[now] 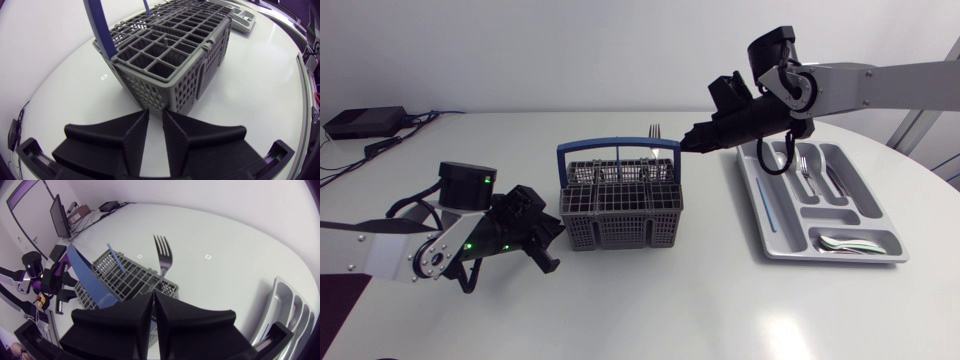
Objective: Unload the cutlery basket into the drawer organizer.
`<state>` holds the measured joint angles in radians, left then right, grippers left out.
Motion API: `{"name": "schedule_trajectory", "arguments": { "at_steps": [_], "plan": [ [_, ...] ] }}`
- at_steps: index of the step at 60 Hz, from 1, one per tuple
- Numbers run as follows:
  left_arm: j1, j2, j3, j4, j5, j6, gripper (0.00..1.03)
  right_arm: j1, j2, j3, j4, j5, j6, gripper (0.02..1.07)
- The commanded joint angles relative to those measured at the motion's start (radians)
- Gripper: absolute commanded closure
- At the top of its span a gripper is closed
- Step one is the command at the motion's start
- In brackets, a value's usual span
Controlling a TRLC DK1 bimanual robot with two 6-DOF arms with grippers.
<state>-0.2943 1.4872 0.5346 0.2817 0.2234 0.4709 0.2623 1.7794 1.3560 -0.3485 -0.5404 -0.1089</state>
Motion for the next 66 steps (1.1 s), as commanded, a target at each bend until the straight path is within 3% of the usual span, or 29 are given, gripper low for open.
{"name": "schedule_trajectory", "arguments": {
  "at_steps": [1, 50, 62, 65, 66],
  "plan": [
    [0.007, 0.042, 0.051, 0.036, 0.005, -0.026, 0.87, 0.018, 0.006, -0.003, -0.035, -0.021, 0.02, 1.01],
    [0.099, 0.314, 0.34, 0.079, 0.002, -0.023, 0.87, 0.164, -0.278, -0.328, -0.106, 0.005, -0.005, 1.01],
    [0.127, 0.357, 0.398, 0.07, -0.006, -0.02, 0.87, 0.132, -0.367, -0.365, -0.103, 0.016, -0.006, 1.01],
    [0.135, 0.352, 0.4, 0.068, -0.004, -0.018, 0.87, 0.112, -0.394, -0.374, -0.103, 0.02, -0.006, 0.99],
    [0.141, 0.341, 0.395, 0.066, -0.004, -0.018, 0.87, 0.095, -0.413, -0.38, -0.104, 0.02, -0.008, 0.93]
  ]
}}
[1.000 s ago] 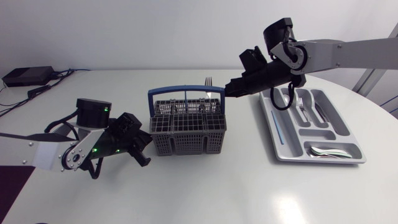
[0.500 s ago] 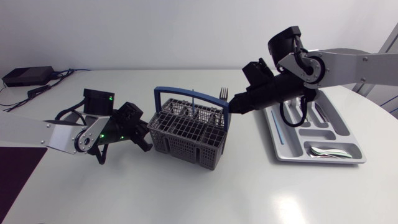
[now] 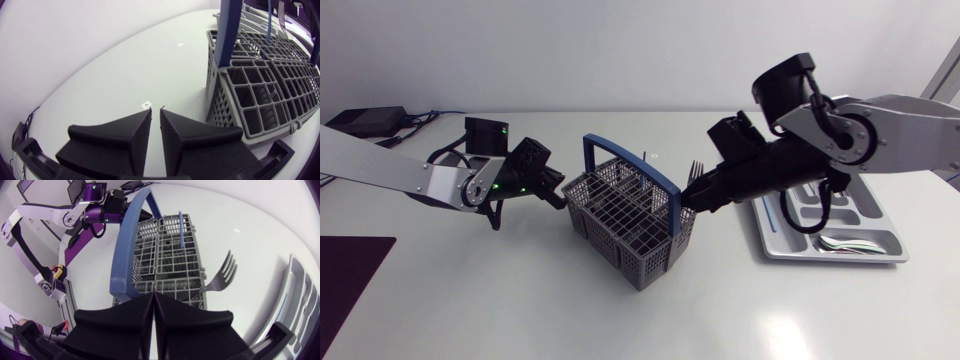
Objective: Unload the cutlery basket into the drawer organizer.
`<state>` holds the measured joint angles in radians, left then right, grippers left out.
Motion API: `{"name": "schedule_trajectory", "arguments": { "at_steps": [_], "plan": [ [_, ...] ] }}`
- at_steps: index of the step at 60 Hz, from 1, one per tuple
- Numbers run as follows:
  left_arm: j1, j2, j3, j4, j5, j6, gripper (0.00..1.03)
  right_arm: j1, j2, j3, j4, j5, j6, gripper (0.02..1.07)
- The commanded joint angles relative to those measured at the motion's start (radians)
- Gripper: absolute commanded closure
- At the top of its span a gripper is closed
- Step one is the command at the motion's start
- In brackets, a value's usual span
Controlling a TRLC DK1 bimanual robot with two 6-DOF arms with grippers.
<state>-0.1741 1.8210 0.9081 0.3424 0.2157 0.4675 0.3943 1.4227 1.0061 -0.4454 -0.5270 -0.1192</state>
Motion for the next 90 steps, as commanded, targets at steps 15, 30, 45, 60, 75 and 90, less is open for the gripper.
{"name": "schedule_trajectory", "arguments": {
  "at_steps": [15, 30, 45, 60, 75, 90],
  "plan": [
    [0.047, -0.207, -0.133, -0.011, 0.034, -0.006, 0.87, -0.195, -0.119, -0.084, 0.004, -0.004, -0.062, 0.58],
    [0.002, -0.393, -0.268, -0.056, 0.037, 0.016, 0.87, -0.204, -0.031, -0.135, 0.131, 0.002, -0.065, 0.58],
    [-0.059, -0.404, -0.311, -0.086, 0.034, 0.025, 0.87, -0.192, 0.084, -0.152, 0.247, 0.032, -0.059, 0.67],
    [-0.096, -0.266, -0.273, -0.054, 0.002, 0.04, 0.87, -0.146, 0.133, -0.141, 0.284, 0.073, -0.02, 0.71],
    [-0.166, -0.117, -0.149, -0.022, -0.053, 0.031, 0.87, -0.071, 0.113, -0.182, 0.278, 0.074, 0.007, 0.71],
    [-0.177, -0.031, -0.044, -0.019, -0.081, 0.03, 0.87, -0.009, 0.042, -0.221, 0.251, 0.099, 0.021, 0.71]
  ]
}}
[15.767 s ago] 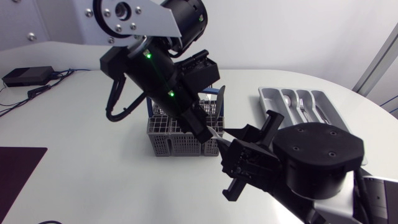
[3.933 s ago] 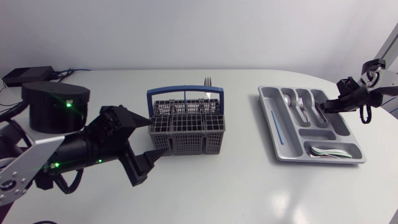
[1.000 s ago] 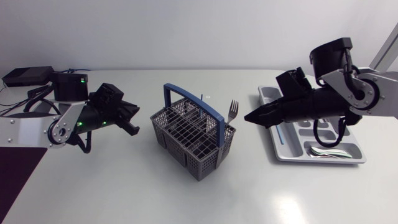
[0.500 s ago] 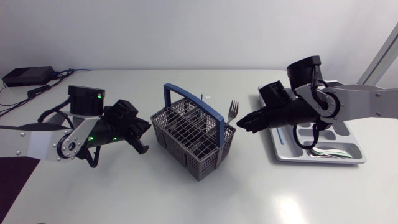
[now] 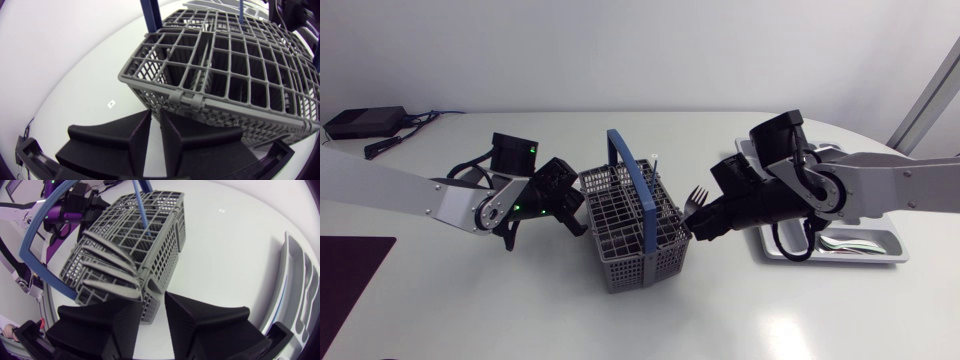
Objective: Unload the cutlery basket into the drawer organizer.
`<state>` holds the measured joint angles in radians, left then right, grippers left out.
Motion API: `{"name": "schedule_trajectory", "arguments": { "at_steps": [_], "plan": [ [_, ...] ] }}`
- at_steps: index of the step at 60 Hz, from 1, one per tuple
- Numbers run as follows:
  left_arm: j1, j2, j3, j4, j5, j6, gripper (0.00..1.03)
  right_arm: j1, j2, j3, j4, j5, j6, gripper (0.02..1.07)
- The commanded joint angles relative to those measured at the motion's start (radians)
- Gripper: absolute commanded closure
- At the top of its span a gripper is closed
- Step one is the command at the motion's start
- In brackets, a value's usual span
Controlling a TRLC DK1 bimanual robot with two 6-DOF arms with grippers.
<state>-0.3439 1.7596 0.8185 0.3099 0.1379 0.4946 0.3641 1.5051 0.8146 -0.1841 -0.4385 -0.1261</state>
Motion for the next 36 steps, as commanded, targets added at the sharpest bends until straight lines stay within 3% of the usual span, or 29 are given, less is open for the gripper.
{"name": "schedule_trajectory", "arguments": {
  "at_steps": [1, 10, 20, 36],
  "plan": [
    [-0.006, 0.034, 0.047, 0.014, -0.004, 0.002, 0.87, 0.019, -0.051, -0.034, -0.011, 0.017, 0.029, 0.71],
    [0.028, -0.003, 0.022, 0.014, -0.004, 0.007, 0.87, -0.033, -0.134, -0.063, -0.041, 0.014, 0.008, 0.7],
    [0.063, -0.137, -0.053, -0.006, 0.0, 0.012, 0.87, -0.067, -0.246, -0.106, -0.092, 0.004, -0.043, 0.58],
    [0.014, -0.394, -0.14, -0.134, 0.002, 0.022, 0.79, -0.045, -0.316, -0.111, -0.097, 0.043, -0.037, 0.54]
  ]
}}
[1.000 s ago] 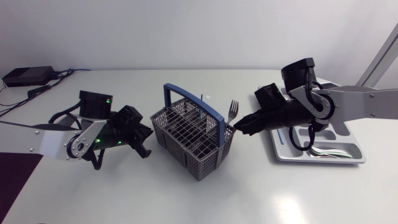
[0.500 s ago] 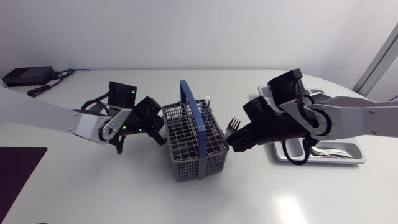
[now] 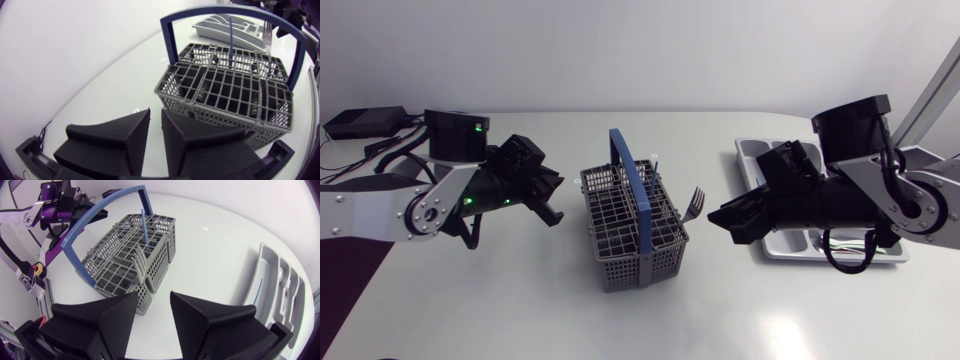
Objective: Unload the cutlery basket into the drawer organizer.
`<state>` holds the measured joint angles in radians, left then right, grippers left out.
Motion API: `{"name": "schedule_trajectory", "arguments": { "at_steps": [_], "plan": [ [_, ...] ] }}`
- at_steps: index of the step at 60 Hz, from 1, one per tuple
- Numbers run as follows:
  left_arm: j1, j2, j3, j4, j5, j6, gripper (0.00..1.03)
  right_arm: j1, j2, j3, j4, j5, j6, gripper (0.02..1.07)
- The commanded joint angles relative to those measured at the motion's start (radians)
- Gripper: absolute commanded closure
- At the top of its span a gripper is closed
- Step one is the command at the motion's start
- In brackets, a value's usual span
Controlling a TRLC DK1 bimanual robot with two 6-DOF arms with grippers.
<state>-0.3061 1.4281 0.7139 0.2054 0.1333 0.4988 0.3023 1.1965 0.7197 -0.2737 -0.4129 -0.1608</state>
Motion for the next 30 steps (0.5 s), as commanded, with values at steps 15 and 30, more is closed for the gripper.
{"name": "schedule_trajectory", "arguments": {
  "at_steps": [15, 30],
  "plan": [
    [-0.107, -0.193, -0.039, -0.156, 0.003, 0.006, 0.78, 0.179, 0.025, 0.0, 0.068, 0.214, 0.049, 0.54],
    [-0.179, -0.241, -0.03, -0.215, -0.026, -0.002, 0.78, 0.187, 0.086, 0.057, 0.087, 0.253, 0.049, 0.56]
  ]
}}
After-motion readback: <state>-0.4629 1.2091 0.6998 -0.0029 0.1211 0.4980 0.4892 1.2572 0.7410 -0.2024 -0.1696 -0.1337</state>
